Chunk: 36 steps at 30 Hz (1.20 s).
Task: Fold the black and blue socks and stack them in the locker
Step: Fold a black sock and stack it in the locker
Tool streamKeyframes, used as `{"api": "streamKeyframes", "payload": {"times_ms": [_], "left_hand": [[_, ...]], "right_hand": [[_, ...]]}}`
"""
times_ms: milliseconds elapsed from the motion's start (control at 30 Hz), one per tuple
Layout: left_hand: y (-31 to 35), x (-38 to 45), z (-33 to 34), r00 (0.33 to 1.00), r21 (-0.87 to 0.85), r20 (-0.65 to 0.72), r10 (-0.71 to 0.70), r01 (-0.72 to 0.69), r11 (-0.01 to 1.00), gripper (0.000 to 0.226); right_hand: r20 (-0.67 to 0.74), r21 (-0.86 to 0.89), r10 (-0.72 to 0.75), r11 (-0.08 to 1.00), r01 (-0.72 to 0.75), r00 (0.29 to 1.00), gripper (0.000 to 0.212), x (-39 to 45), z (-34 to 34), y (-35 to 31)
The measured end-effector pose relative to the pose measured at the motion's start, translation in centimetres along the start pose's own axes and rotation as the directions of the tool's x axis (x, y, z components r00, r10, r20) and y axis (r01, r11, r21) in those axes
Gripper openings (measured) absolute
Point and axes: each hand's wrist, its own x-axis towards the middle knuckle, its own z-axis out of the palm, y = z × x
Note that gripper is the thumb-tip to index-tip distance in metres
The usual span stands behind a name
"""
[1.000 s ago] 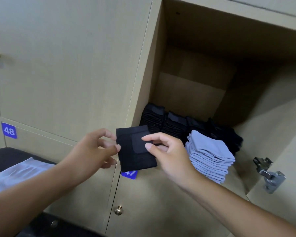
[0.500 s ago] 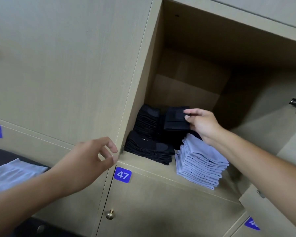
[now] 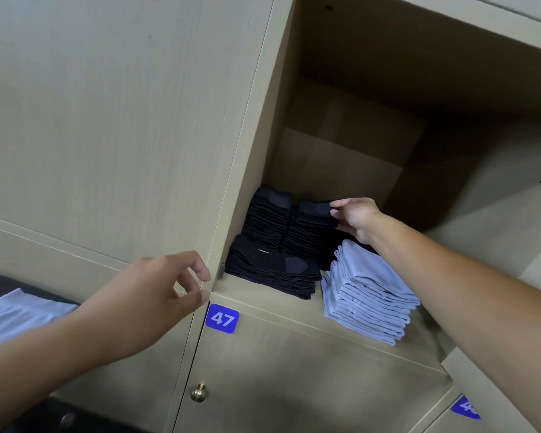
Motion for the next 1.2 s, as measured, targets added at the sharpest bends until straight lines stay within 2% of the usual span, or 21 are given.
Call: {"api": "streamKeyframes", "payload": {"times_ms": [233,500,600,733,933,1200], "left_hand": [[-0.3,0.3,0.1,1.000,0.033,0.009,-0.013,0.013,0.999,0.009],[-0.6,0.4,0.0,1.000,0.040,0.004,-0.015,0.015,0.999,0.009],[-0.7,0.4,-0.3,1.000,0.053,-0.003,-0.024,0.025,0.998,0.008],[-0.9,0.2,-0.9,0.999,0.061,-0.007,-0.036,0.036,0.997,0.008],[-1.1,-0.2,-1.5,0.998,0.078,-0.007,-0.058,0.058,0.995,0.007],[-1.9,-0.6,-2.7,0.995,0.125,0.031,-0.093,0.088,0.988,0.008]], "right_hand": [[-0.017,-0.362,-0.084,0.929,0.072,0.996,0.010,0.8,0.9,-0.7],[-0.068,-0.521,-0.217,0.840,0.151,0.974,0.005,0.5,1.2,-0.7],[-0.024,-0.573,-0.317,0.782,0.247,0.948,0.004,-0.5,0.7,-0.6],[0.113,-0.623,-0.432,0.671,0.403,0.895,0.004,-2.8,0.7,-0.3],[0.234,-0.601,-0.474,0.616,0.509,0.849,0.008,-7.4,1.0,-0.1],[0.362,-0.389,-0.526,0.665,0.637,0.770,0.013,-17.0,3.6,3.3]]}}
